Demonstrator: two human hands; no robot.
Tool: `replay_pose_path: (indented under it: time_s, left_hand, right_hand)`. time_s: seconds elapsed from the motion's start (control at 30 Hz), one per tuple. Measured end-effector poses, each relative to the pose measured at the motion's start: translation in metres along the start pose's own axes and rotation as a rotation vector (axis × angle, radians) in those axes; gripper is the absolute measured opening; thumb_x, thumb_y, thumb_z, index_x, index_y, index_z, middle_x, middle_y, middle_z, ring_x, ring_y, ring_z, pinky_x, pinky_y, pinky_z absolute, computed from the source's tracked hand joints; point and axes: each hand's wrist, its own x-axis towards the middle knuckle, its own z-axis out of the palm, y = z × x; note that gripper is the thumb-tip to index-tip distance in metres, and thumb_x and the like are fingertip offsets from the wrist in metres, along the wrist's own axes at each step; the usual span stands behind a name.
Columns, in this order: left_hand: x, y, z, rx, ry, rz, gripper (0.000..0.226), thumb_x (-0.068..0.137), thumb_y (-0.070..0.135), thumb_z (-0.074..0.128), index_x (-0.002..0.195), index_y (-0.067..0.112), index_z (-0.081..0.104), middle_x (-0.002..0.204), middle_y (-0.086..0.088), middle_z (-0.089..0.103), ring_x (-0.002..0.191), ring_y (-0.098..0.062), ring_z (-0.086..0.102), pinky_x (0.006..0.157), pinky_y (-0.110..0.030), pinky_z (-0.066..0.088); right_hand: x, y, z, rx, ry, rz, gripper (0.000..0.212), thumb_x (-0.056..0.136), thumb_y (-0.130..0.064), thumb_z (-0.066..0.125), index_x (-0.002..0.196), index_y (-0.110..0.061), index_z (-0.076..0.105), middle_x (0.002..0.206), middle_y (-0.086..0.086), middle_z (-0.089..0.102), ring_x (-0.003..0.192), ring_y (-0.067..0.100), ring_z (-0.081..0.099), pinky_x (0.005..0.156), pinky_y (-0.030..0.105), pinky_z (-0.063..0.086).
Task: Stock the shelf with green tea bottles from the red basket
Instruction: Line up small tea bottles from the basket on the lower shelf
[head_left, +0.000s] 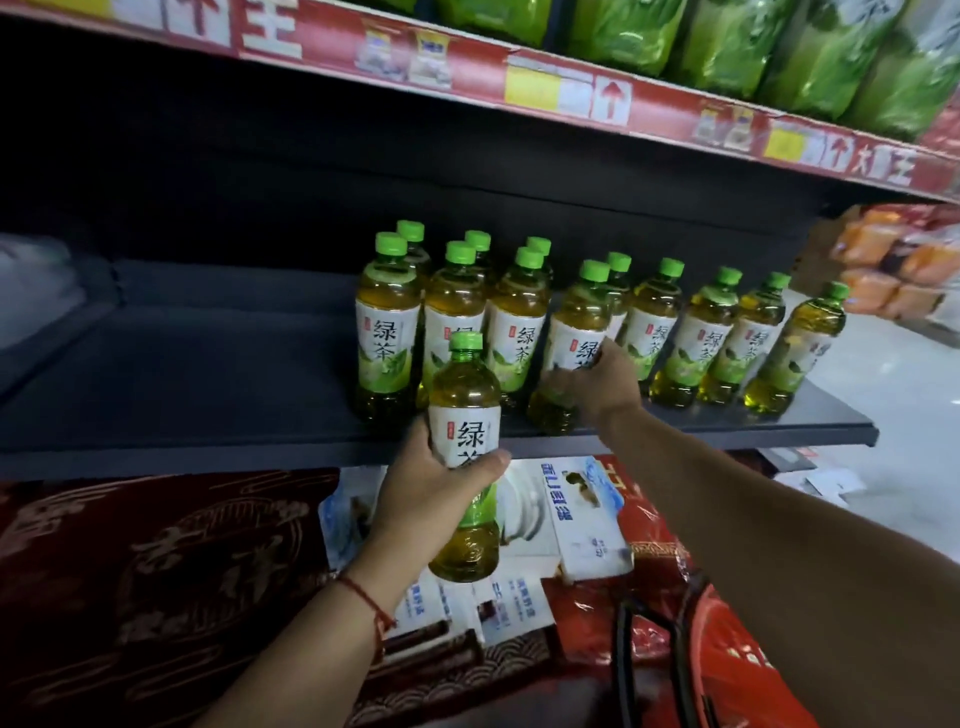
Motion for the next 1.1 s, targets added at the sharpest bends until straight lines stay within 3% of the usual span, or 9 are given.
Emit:
replay_pose_path:
  time_s: [0.2,0.3,0.5,0.63,0.7,0.77,0.83,0.97,1.1]
  left_hand:
    - [0.013,-0.003,-0.002,-0.052,0.011,-0.029,0.043,0.075,0.033,0.084,0.108,0.027,0.057,0.095,0.004,0.071,0.086,-0.014,0.069,0.072,-0.033,0.056]
    - [0.013,-0.002,0.0,-0.074,0.002,-0.028,0.043,0.077,0.028,0.084,0.108,0.024,0.055,0.095,0.004,0.069,0.085,-0.012,0.067,0.064,-0.025,0.049]
    - [0.01,-0.005,0.009,-0.112,-0.015,-0.079,0.046,0.074,0.024,0.085,0.109,0.024,0.056,0.096,0.002,0.07,0.087,-0.015,0.069,0.078,-0.035,0.056]
    - [0.002,-0.003,0.022,-0.115,-0.047,-0.084,0.044,0.074,0.025,0.085,0.108,0.024,0.057,0.093,0.002,0.072,0.084,-0.015,0.07,0.068,-0.029,0.051]
    - [-0.008,-0.001,0.033,-0.106,-0.088,-0.087,0.043,0.075,0.024,0.085,0.109,0.024,0.058,0.094,0.001,0.073,0.086,-0.016,0.07,0.065,-0.028,0.048]
    - [-0.022,-0.002,0.047,-0.099,-0.146,-0.095,0.039,0.076,0.018,0.084,0.108,0.019,0.062,0.093,-0.002,0.075,0.086,-0.018,0.073,0.065,-0.029,0.053]
    - [-0.038,-0.007,0.065,-0.068,-0.218,-0.108,0.041,0.073,0.019,0.086,0.108,0.016,0.065,0.094,-0.001,0.077,0.087,-0.018,0.074,0.072,-0.032,0.06]
    - [-0.075,-0.018,0.097,0.047,-0.294,-0.113,0.064,0.052,0.044,0.084,0.11,0.027,0.062,0.095,0.011,0.076,0.087,-0.006,0.073,0.081,-0.035,0.06]
    - [-0.103,-0.026,0.12,0.14,-0.33,-0.096,0.051,0.061,0.04,0.086,0.104,0.029,0.06,0.089,0.013,0.075,0.08,-0.002,0.071,0.075,-0.032,0.057]
  right_hand:
    - [0.013,0.007,0.019,-0.037,0.049,-0.062,0.044,0.071,-0.014,0.087,0.104,-0.017,0.057,0.097,-0.002,0.07,0.09,0.016,0.068,0.076,0.032,0.056]
    - [0.012,0.008,0.02,-0.031,0.074,-0.093,0.046,0.074,-0.014,0.085,0.107,-0.018,0.054,0.1,-0.004,0.068,0.093,0.014,0.065,0.082,0.031,0.053]
    - [-0.008,0.0,0.01,0.045,-0.04,-0.052,0.046,0.082,-0.019,0.077,0.117,-0.021,0.048,0.122,0.004,0.063,0.107,0.019,0.062,0.088,0.033,0.051]
    - [-0.081,-0.004,-0.021,-0.082,-0.349,-0.013,0.059,0.093,-0.026,0.065,0.145,-0.023,0.037,0.126,-0.006,0.055,0.101,0.003,0.057,0.079,0.015,0.045]
    - [-0.127,0.005,-0.041,-0.116,-0.605,0.054,0.052,0.095,-0.031,0.06,0.142,-0.031,0.039,0.126,-0.013,0.055,0.102,-0.001,0.055,0.078,0.014,0.042]
    - [-0.164,0.022,-0.058,-0.041,-0.707,0.144,0.045,0.093,-0.033,0.063,0.129,-0.045,0.04,0.126,-0.022,0.056,0.108,-0.002,0.058,0.085,0.014,0.042]
    - [-0.186,0.046,-0.07,0.094,-0.659,0.168,0.045,0.089,-0.024,0.07,0.123,-0.044,0.048,0.117,-0.017,0.067,0.104,-0.002,0.065,0.085,0.012,0.048]
    - [-0.208,0.094,-0.089,0.187,-0.498,0.142,0.064,0.07,-0.029,0.085,0.127,-0.023,0.058,0.117,0.002,0.072,0.113,0.02,0.066,0.101,0.045,0.051]
    - [-0.216,0.123,-0.112,0.115,-0.472,0.131,0.063,0.067,-0.031,0.086,0.124,-0.027,0.059,0.113,-0.004,0.073,0.107,0.012,0.068,0.097,0.041,0.053]
